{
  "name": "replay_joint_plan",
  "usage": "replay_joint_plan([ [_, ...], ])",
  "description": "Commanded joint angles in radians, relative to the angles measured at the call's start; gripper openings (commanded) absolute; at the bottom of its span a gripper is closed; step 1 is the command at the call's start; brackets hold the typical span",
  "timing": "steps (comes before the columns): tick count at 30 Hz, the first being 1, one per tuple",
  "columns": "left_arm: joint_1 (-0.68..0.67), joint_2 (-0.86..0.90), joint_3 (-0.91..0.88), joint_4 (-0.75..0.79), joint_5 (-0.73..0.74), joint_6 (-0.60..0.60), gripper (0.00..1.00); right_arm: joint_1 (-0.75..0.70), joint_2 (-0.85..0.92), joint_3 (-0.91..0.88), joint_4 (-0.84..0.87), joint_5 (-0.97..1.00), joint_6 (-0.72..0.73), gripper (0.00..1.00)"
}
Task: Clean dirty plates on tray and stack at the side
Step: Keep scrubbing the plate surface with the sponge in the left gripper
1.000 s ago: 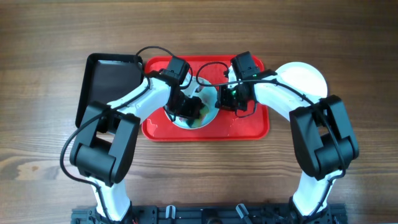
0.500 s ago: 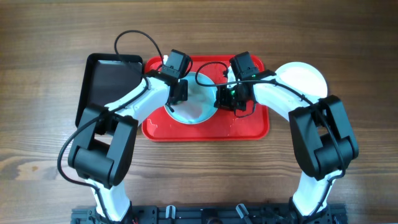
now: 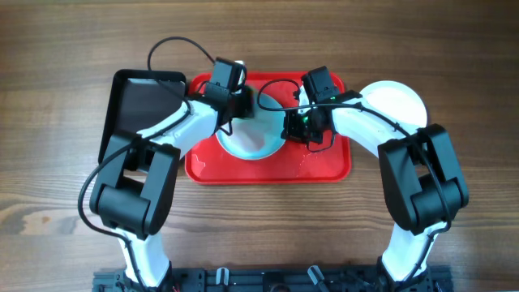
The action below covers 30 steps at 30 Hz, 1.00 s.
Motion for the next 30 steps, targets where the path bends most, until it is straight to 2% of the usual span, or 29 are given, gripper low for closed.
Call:
replay_joint_plan([
  [1,-0.002,0.018,-0.007,0.0,0.322,0.05,0.04,0.003,0.037,-0.031,-0.018,0.055,-0.034,0.04],
  [8,-0.002,0.018,-0.007,-0.119,0.475,0.059,0.04,0.003,0.037,-0.031,-0.018,0.055,-0.04,0.04],
  [17,-0.002,0.018,-0.007,-0.27,0.48,0.131,0.04,0.003,0.037,-0.031,-0.021,0.054,-0.04,0.04],
  [30,-0.051,0.042,-0.007,-0.17,0.455,0.161,0.04,0.003,0.037,-0.031,-0.021,0.055,-0.029,0.04],
])
